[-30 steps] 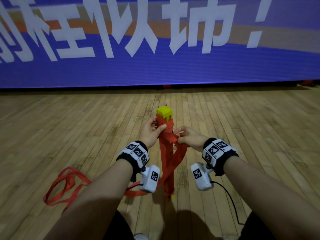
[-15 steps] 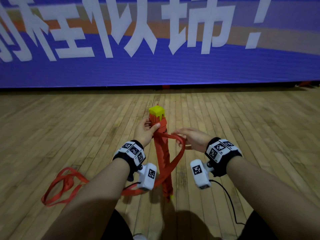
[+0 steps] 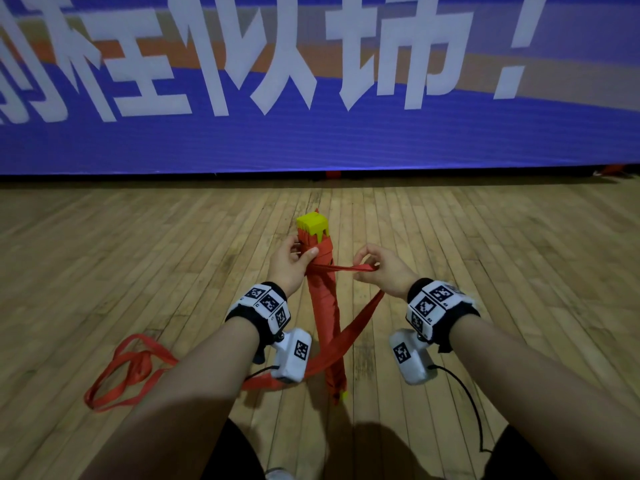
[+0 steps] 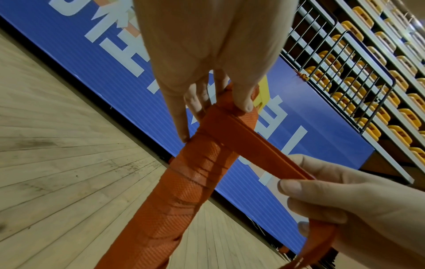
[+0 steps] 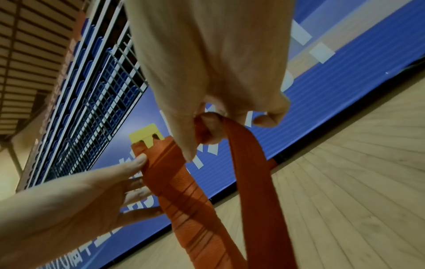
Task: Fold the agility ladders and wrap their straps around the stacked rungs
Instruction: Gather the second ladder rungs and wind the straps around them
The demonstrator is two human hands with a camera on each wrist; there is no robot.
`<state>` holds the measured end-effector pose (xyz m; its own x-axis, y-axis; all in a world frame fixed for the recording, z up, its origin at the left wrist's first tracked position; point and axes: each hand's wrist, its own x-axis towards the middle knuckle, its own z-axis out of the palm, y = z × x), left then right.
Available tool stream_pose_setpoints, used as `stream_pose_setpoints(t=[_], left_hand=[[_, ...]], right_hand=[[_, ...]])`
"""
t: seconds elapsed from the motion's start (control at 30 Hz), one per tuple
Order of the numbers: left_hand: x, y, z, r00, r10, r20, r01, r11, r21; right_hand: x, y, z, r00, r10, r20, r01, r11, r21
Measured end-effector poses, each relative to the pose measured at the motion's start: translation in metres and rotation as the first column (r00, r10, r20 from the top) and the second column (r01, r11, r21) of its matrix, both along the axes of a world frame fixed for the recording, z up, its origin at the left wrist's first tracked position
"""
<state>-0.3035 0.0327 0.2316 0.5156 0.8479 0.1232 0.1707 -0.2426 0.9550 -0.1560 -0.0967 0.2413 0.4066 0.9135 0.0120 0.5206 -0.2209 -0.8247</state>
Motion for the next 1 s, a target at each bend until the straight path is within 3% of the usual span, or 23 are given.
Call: stream_pose_setpoints(t=[0.2,0.4,0.6,0.8,0.9,1.0], left_hand=[[-0.002,0.003,-0.001,1.000,-0.014,0.004,0.015,0.999,-0.048],[-0.006,0.002,0.003,0.999,-0.041,-0.006,0.041,0.997,-0.061],[-0.007,0.002,0.005,0.999,-0.032,-0.011,0.031,0.997,-0.075],[-0.007,-0.002,0.005,0.998,-0.061,-0.006,0.061,0.997,-0.044],[-0.008,-0.006,0.006,0.998,-0.068,-0.001,0.068,0.995,-0.067],[-0.008,-0.008,0.010,0.995,-0.085,0.042,0.090,0.990,-0.111]], right_hand=[[0.004,-0.002,0.000,0.999,0.021,-0.050,-0.018,0.997,0.073],[0.011,-0.001,-0.007,0.989,-0.044,0.142,0.036,0.997,0.061],[0.006,-0.002,-0.002,0.982,-0.019,0.188,-0.007,0.990,0.140],[0.004,-0.004,-0.003,0.929,-0.142,0.342,0.109,0.988,0.114],[0.004,-0.005,-0.002,0.939,-0.127,0.321,0.113,0.992,0.064],[0.005,-0.003,-0.002,0.971,-0.117,0.206,0.105,0.992,0.066]])
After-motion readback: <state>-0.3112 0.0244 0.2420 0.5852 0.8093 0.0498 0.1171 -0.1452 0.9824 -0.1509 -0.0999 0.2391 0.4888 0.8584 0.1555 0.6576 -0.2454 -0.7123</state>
